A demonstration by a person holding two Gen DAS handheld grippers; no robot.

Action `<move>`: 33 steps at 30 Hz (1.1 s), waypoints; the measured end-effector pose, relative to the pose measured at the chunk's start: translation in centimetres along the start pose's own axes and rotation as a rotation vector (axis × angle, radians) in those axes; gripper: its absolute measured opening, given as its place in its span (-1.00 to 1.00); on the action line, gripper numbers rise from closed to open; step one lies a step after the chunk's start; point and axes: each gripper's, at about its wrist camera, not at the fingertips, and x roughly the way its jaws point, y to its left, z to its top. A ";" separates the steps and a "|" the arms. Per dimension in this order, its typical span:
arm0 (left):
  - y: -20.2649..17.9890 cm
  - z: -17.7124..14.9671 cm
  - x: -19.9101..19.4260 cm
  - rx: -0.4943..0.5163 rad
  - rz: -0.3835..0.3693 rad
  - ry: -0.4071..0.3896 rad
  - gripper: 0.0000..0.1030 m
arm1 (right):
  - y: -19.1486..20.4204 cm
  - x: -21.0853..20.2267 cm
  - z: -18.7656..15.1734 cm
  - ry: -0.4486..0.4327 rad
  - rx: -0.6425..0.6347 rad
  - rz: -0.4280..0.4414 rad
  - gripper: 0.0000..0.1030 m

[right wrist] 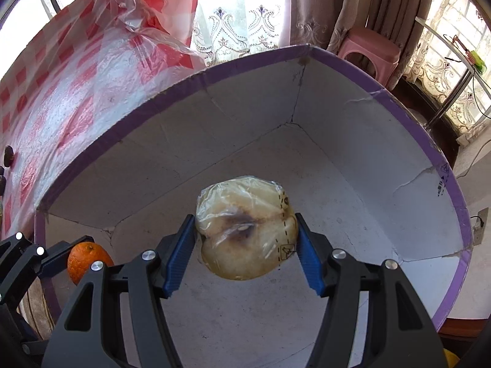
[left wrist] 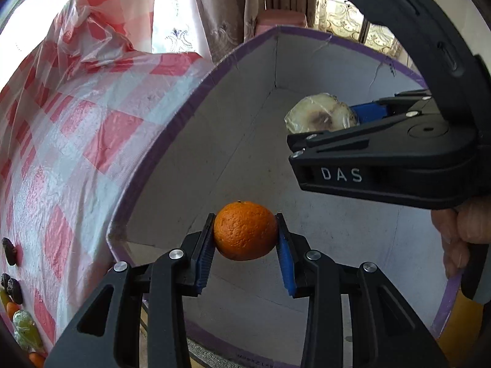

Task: Organize fruits
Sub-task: 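Carry the orange and pear half over the white box with both tools, then open both tools to drop the orange and pear half into the box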

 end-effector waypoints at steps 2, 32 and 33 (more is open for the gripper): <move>-0.4 0.0 1.0 0.022 0.019 0.036 -0.31 | -0.1 1.0 0.1 0.043 0.007 -0.017 0.22; -0.2 -1.4 2.4 0.150 -0.063 0.054 0.52 | -0.1 4.9 -0.2 0.153 0.000 -0.134 0.69; -0.2 -1.5 2.0 0.156 -0.058 0.036 0.57 | -0.2 4.4 -0.1 0.119 0.009 -0.130 0.69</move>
